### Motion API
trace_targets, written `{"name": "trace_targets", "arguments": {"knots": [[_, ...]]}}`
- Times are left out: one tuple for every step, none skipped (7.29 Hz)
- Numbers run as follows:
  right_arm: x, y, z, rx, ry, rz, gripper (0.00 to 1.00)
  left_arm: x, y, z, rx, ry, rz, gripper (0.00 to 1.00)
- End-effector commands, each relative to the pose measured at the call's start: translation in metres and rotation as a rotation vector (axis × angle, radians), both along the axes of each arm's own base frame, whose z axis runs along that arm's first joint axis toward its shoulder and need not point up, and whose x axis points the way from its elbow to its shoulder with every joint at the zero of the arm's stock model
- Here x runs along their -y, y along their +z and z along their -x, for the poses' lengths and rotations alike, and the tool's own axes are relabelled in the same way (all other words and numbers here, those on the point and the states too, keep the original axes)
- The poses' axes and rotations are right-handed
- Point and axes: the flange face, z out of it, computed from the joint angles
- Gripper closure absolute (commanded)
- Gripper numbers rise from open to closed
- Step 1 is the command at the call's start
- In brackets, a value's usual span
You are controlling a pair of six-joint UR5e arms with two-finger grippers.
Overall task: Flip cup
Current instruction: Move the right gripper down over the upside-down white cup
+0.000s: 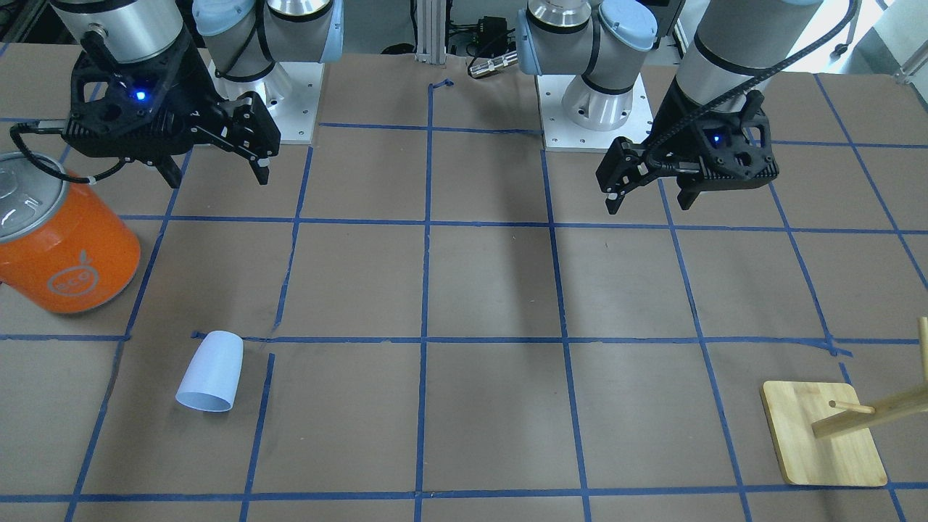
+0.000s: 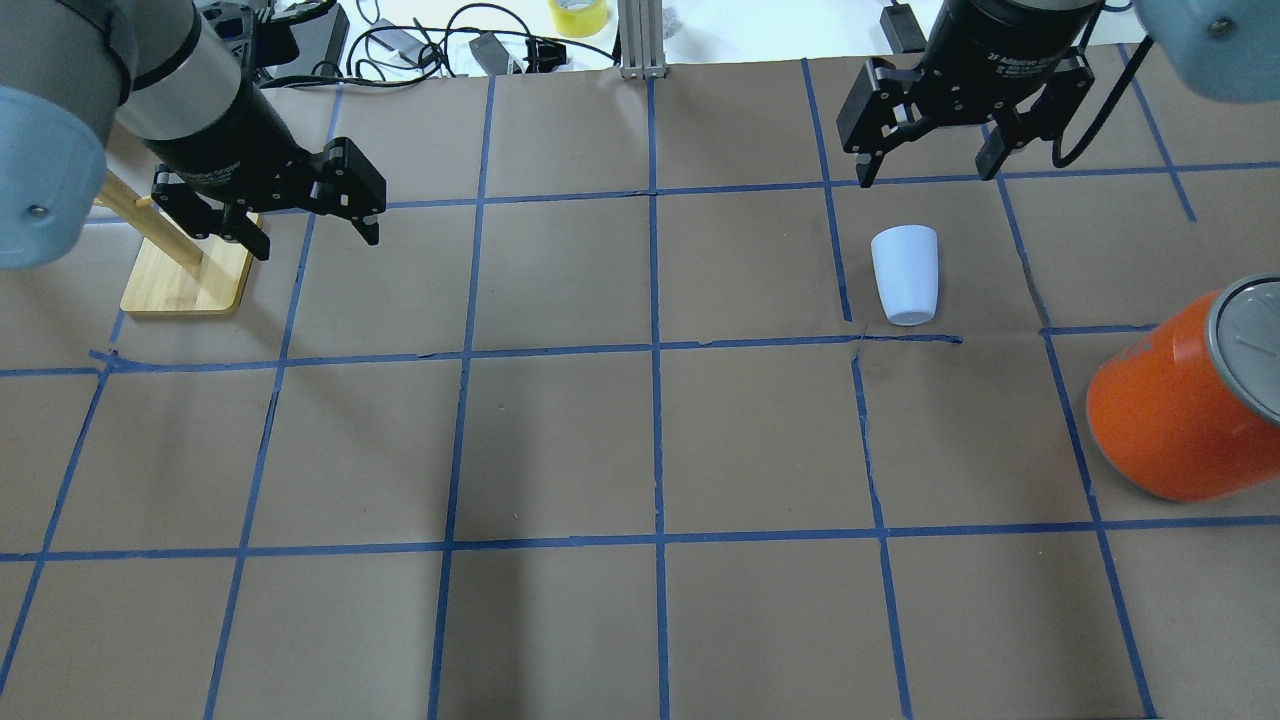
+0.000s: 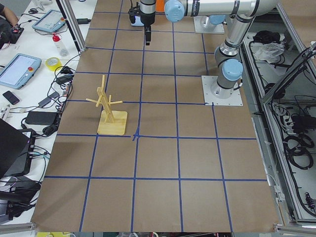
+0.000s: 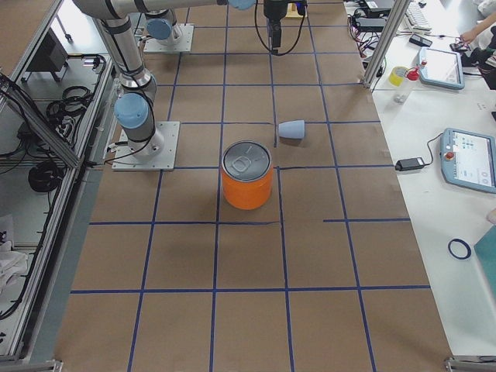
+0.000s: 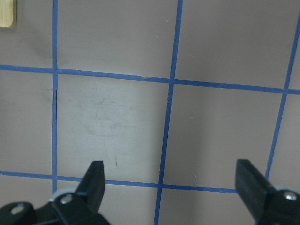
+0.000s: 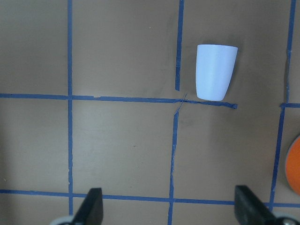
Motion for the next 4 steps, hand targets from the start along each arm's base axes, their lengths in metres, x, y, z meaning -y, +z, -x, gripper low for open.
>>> {"name": "trace_targets", "arguments": {"knots": [[0.003,-0.005,0.0,-0.001,0.0,-0.002,0.0,0.0,0.0,0.0,0.0,0.0,0.001,0.0],[0.01,-0.012,0.008,0.003,-0.003,-0.018,0.0,0.0,-0.002,0.0,0.0,0.0,0.001,0.0],[0.014,-0.011,0.016,0.0,-0.022,-0.015,0.0,0.0,-0.001,0.0,0.002,0.0,0.004,0.0],[0.023,-0.026,0.021,-0.002,-0.031,-0.038,0.0,0.0,-0.001,0.0,0.003,0.0,0.004,0.0]]}}
